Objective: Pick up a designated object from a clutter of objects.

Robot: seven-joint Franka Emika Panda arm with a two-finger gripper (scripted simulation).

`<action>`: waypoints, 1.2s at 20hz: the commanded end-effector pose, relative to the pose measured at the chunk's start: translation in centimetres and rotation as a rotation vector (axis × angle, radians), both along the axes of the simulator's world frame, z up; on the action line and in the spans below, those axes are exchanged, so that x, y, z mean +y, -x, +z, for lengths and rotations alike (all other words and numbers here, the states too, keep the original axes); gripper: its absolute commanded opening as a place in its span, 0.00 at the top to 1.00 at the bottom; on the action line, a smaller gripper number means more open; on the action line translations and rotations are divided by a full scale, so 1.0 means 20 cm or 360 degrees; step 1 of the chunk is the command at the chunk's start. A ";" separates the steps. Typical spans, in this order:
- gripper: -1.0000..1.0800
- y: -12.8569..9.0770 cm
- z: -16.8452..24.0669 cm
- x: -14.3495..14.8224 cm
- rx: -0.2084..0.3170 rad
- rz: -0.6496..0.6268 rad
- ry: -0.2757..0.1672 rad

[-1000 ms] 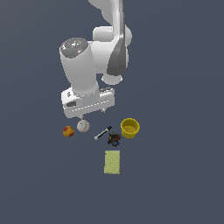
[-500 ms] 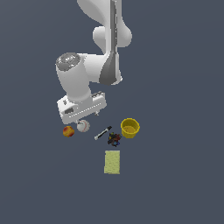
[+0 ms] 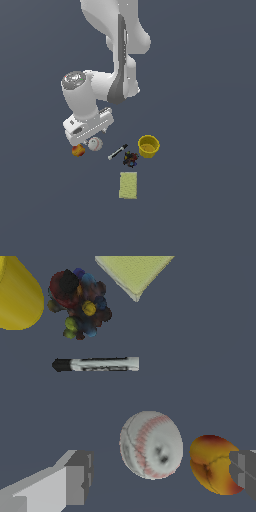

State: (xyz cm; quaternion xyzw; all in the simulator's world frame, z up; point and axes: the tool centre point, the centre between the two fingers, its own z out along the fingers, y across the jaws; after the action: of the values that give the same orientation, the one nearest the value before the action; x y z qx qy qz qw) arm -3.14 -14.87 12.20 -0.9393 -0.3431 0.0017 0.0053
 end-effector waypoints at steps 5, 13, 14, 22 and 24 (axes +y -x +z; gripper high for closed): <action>0.04 0.04 -0.08 -0.06 -0.0008 0.0124 0.0009; 0.04 0.07 -0.12 -0.09 -0.0011 0.0184 0.0013; 0.04 0.07 -0.12 -0.09 -0.0011 0.0184 0.0013; 0.04 0.07 -0.19 -0.09 -0.0011 0.0181 0.0013; 0.04 0.07 -0.24 -0.09 -0.0011 0.0182 0.0013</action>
State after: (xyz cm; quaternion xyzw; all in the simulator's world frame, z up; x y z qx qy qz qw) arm -4.51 -16.72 8.12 -0.9183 -0.3958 -0.0001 -0.0001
